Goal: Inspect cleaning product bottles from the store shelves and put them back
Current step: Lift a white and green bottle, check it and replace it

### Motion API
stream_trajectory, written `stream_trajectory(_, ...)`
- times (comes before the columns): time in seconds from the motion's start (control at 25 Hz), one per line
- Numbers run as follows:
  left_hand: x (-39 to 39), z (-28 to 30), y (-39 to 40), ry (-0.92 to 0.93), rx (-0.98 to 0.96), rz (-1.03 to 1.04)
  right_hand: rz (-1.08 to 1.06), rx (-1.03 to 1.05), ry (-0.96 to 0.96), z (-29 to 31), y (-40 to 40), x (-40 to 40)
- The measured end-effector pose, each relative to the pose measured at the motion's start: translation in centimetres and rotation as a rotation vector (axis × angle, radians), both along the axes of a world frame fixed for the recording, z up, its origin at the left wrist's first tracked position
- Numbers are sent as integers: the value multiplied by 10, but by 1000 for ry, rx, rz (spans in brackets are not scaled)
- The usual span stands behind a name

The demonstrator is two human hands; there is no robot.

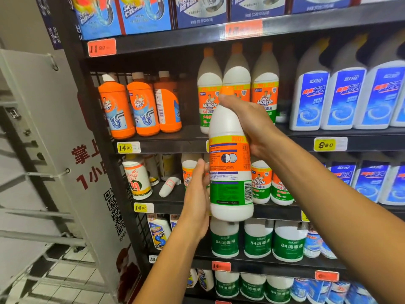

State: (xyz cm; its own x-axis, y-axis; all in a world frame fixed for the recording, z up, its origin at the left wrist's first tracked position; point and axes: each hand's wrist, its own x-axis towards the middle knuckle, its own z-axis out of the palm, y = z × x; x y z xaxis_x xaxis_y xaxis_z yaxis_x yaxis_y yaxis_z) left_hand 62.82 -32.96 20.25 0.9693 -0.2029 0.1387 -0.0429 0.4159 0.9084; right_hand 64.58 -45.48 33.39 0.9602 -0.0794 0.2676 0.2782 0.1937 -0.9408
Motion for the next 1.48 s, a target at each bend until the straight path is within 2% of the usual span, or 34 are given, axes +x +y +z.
stream_trajectory(0.16,-7,7,-14,-209,132,78,-166,-84,-81,6,9,-3)
stream_trajectory(0.24,-8,8,-18,-230,130,105,-127,-105,-84,6,11,-3)
stream_trajectory(0.32,-5,6,-14,-192,42,75,-40,-196,-77,7,8,-1)
stream_trajectory(0.4,-2,5,-4,-111,-116,-90,57,-252,-77,8,2,2)
stream_trajectory(0.56,-1,13,4,35,-280,-589,404,82,5,2,-3,5)
stream_trajectory(0.68,2,7,0,29,-329,-703,447,100,-5,1,3,7)
stream_trajectory(0.8,6,4,0,22,-225,-615,346,55,-28,6,7,6)
stream_trajectory(0.92,12,7,11,39,-137,-336,134,-149,-143,9,8,1)
stream_trajectory(1.0,13,9,17,-82,-81,-209,-12,-278,-266,9,12,0)
stream_trajectory(1.08,10,13,14,-220,6,-154,-85,-292,-316,10,15,-1)
stream_trajectory(1.2,4,17,4,-219,81,-58,-105,-275,-273,11,16,2)
stream_trajectory(1.4,4,14,7,-245,139,-159,-33,-211,-177,8,10,5)
stream_trajectory(1.48,7,13,12,-308,233,-187,-29,-248,-225,8,5,4)
